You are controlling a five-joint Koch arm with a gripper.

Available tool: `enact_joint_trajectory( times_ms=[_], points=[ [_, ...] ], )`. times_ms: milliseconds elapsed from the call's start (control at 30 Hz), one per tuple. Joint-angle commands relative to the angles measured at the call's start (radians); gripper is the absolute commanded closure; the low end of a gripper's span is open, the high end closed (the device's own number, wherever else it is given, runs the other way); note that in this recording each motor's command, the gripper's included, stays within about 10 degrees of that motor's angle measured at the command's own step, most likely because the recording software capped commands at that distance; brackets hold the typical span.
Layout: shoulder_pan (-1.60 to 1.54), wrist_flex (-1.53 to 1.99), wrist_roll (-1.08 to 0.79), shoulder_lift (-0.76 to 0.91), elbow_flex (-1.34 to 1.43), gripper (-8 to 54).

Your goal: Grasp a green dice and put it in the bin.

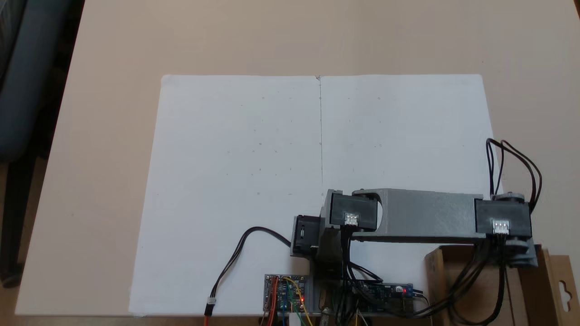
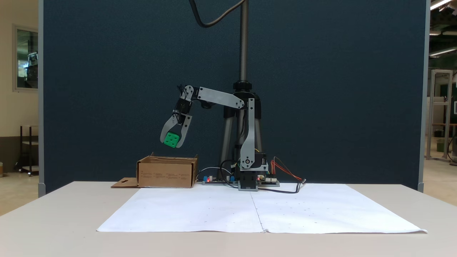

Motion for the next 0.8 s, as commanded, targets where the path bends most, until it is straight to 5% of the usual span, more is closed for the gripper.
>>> enact_joint_trajectory(
  times_ms=[0, 333, 367, 400, 567, 767],
  points=[
    [0.058, 0.000, -0.087, 0.008, -0.049, 33.4],
    [0.114, 0.081, -0.087, -0.049, -0.049, 33.4],
    [0.115, 0.081, -0.087, -0.049, -0.049, 30.5],
    [0.117, 0.078, -0.087, -0.054, -0.049, 17.4],
    [0.115, 0.074, -0.087, -0.077, -0.049, -1.2],
    [0.109, 0.060, -0.087, -0.077, -0.049, 1.6]
  ],
)
